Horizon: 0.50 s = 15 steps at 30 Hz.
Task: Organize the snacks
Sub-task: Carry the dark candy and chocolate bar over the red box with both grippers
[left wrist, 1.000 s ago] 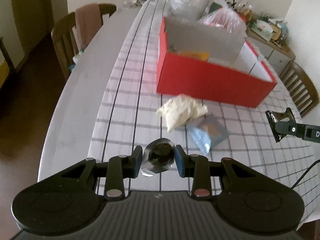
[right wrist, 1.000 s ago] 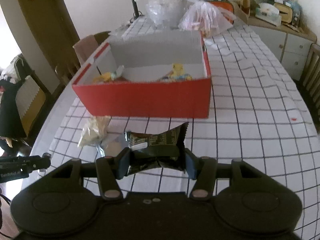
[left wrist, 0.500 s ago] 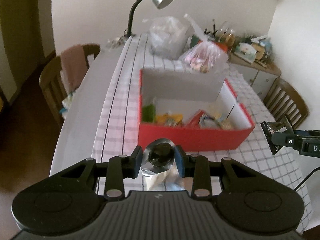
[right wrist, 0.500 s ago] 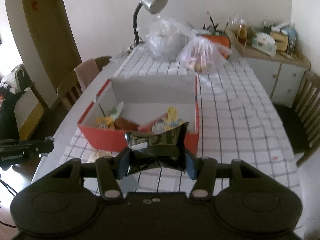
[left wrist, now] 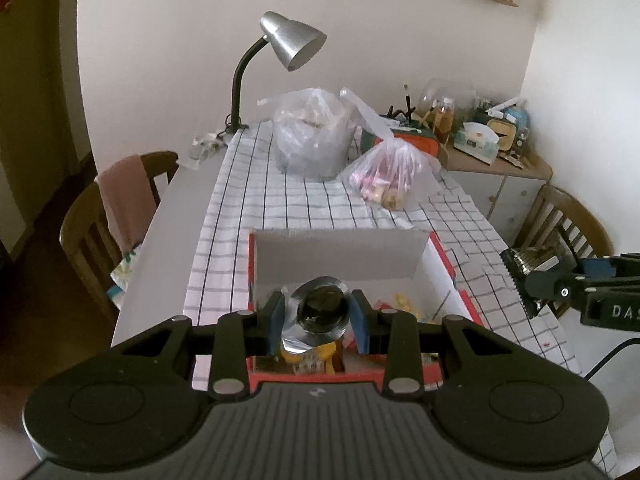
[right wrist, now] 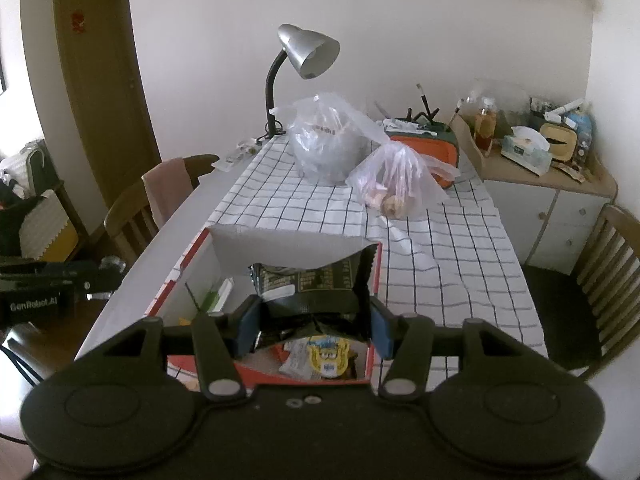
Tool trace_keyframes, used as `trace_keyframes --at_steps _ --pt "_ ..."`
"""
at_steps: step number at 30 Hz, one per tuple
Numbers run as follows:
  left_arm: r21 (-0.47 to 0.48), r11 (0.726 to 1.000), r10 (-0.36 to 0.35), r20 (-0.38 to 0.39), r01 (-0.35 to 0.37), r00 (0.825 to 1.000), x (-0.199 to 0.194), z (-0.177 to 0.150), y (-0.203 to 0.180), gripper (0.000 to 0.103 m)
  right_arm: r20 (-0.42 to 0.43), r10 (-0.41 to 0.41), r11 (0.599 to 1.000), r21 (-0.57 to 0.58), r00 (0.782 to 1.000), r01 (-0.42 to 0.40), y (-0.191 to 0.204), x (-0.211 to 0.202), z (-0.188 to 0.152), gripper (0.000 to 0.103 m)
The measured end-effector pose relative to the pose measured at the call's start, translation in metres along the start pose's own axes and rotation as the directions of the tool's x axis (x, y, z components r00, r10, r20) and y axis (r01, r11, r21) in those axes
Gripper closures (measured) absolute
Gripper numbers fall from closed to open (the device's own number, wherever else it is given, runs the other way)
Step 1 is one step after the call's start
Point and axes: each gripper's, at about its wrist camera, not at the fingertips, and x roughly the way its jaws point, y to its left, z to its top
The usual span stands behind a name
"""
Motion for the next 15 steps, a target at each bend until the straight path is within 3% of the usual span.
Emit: trace_keyframes --at_steps 7,15 --pt "0.009 1.000 0.003 -0.010 -0.003 1.000 0.023 0.028 -0.006 0.069 -0.003 -0.018 1.000 -0.019 1.000 0.018 -0.002 0.021 0.018 0.049" --pt "0.054 0.998 0.036 -0.056 -0.033 0.998 0.062 0.031 -0.014 0.069 -0.040 -0.023 0.999 -0.035 0.999 0.022 -0.001 0.062 0.021 0.049"
